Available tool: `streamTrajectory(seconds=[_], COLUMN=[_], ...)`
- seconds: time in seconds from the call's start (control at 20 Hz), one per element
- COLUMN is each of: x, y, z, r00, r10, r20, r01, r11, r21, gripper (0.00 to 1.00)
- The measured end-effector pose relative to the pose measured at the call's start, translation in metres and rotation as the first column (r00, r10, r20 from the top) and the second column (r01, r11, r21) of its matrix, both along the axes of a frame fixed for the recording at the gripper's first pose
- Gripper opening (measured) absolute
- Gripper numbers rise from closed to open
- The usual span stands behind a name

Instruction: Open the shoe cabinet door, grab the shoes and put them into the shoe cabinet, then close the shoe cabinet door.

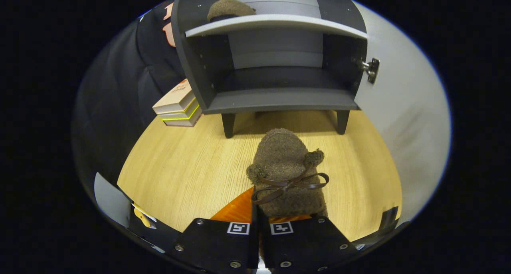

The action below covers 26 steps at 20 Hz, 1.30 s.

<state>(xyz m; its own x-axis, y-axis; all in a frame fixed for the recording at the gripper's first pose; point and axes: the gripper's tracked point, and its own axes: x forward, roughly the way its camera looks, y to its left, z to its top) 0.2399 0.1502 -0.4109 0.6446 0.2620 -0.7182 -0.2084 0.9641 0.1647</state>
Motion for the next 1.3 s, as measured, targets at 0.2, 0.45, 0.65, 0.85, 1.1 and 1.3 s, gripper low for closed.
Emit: streamTrajectory(seconds=[0.2,0.45,0.65,0.85,1.1,1.3], x=[0.009,0.025,0.052,0.086,0.145,0.195], y=[-0.009,-0.017,-0.022,-0.031,-0.035,-0.04], z=[0.054,0.11,0.153,0.198,0.235,0.253], r00=[0.997,0.988,0.975,0.96,0.946,0.941], r10=[-0.008,-0.01,-0.018,-0.032,-0.032,-0.036], r20=[0.077,0.153,0.222,0.277,0.324,0.336], r01=[0.008,0.01,0.017,0.028,0.032,0.037], r11=[1.0,1.0,1.0,0.999,0.999,0.999], r21=[0.002,0.005,0.004,0.018,0.006,0.002], gripper=[0.05,0.05,0.05,0.05,0.05,0.05])
